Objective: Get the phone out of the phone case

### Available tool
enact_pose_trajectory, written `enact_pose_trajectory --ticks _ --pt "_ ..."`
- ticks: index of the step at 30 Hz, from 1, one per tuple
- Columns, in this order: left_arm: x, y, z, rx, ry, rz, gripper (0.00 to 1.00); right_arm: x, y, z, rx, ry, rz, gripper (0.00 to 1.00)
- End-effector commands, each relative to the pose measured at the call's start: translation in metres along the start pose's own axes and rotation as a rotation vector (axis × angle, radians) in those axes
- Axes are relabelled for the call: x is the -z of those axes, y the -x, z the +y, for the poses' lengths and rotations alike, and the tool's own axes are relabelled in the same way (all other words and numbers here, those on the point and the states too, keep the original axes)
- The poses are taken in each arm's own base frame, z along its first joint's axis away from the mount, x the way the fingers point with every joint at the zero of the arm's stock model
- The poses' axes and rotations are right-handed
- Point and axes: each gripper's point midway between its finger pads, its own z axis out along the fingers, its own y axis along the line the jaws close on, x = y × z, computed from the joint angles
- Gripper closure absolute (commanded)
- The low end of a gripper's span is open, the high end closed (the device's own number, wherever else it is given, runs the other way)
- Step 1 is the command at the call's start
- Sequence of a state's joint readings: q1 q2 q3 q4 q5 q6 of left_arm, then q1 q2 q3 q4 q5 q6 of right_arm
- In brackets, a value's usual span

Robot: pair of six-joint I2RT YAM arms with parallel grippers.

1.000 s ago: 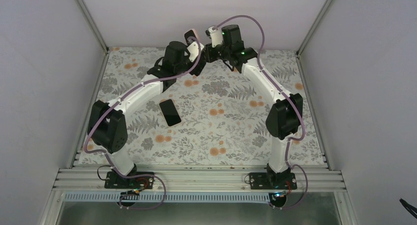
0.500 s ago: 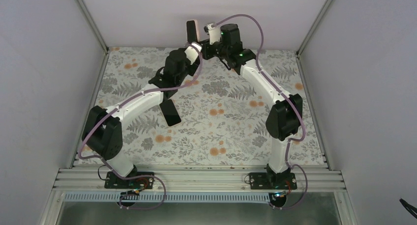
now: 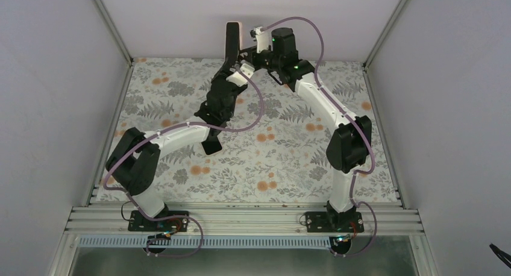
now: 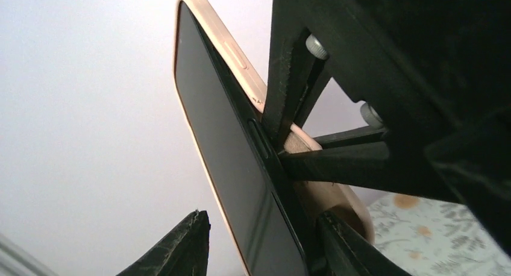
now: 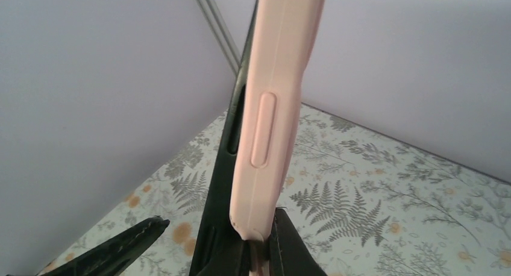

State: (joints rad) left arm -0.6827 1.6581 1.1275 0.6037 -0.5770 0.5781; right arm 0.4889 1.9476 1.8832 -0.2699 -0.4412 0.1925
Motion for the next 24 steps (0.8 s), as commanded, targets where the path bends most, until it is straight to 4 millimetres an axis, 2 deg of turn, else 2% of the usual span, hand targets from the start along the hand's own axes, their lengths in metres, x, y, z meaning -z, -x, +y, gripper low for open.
enact_pose_trajectory --ticks 1,9,15,20,24 --pt "0.016 0.035 0.102 0.073 0.446 -0.120 0.56 -0.001 -0.041 0.013 -0.090 0.119 0.164 0.97" --pt "0.024 0.029 0.107 -0.015 0.550 -0.153 0.56 -0.003 -0.055 0.025 -0.099 0.218 0.212 0.97" --pt "0.026 0.033 0.109 -0.043 0.592 -0.182 0.57 -0.002 -0.067 0.030 -0.093 0.268 0.245 0.97" --pt "0.024 0.033 0.108 -0.044 0.595 -0.185 0.62 -0.003 -0.073 0.031 -0.092 0.281 0.256 0.97" --pt "0.022 0.030 0.104 -0.039 0.579 -0.180 0.69 -0.003 -0.074 0.031 -0.092 0.281 0.256 0.97"
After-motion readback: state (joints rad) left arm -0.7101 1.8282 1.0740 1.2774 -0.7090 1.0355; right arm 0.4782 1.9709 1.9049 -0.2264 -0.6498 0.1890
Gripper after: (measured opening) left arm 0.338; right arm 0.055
